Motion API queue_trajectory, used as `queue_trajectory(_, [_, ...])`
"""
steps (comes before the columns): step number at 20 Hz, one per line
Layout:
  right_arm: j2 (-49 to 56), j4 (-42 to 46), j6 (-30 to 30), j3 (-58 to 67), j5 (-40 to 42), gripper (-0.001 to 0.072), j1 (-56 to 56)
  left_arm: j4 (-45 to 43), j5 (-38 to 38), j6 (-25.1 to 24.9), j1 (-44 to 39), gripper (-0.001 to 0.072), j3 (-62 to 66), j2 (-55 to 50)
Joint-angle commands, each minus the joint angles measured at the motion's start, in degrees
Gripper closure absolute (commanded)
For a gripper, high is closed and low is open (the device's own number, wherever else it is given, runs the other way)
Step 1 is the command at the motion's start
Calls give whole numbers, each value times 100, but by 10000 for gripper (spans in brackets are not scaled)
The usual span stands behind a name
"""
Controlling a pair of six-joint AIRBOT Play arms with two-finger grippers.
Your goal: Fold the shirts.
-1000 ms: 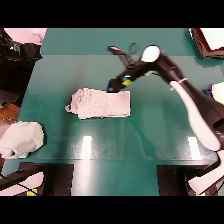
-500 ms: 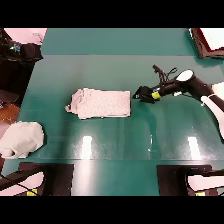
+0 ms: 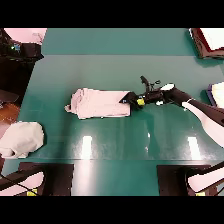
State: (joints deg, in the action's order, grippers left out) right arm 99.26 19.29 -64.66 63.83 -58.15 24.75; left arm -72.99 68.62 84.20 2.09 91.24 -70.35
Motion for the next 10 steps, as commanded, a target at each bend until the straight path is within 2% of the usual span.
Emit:
queue_trajectory(1, [94, -308, 271, 22, 212, 290, 118, 162, -2, -66, -9, 683, 0, 0])
queue_trajectory(2, [94, -308, 409, 72, 203, 457, 105, 264, 0, -66, -9, 682, 0, 0])
queue_trajectory(3, [94, -306, 518, 162, 203, 557, 98, 363, 2, -66, -11, 683, 0, 0])
queue_trajectory(5, [92, -271, 619, 457, 181, 696, 68, 542, 13, -63, -13, 683, 0, 0])
queue_trajectory(10, [-570, -243, 614, 1086, 120, 698, -901, 603, 138, -66, -588, 683, 0, 0])
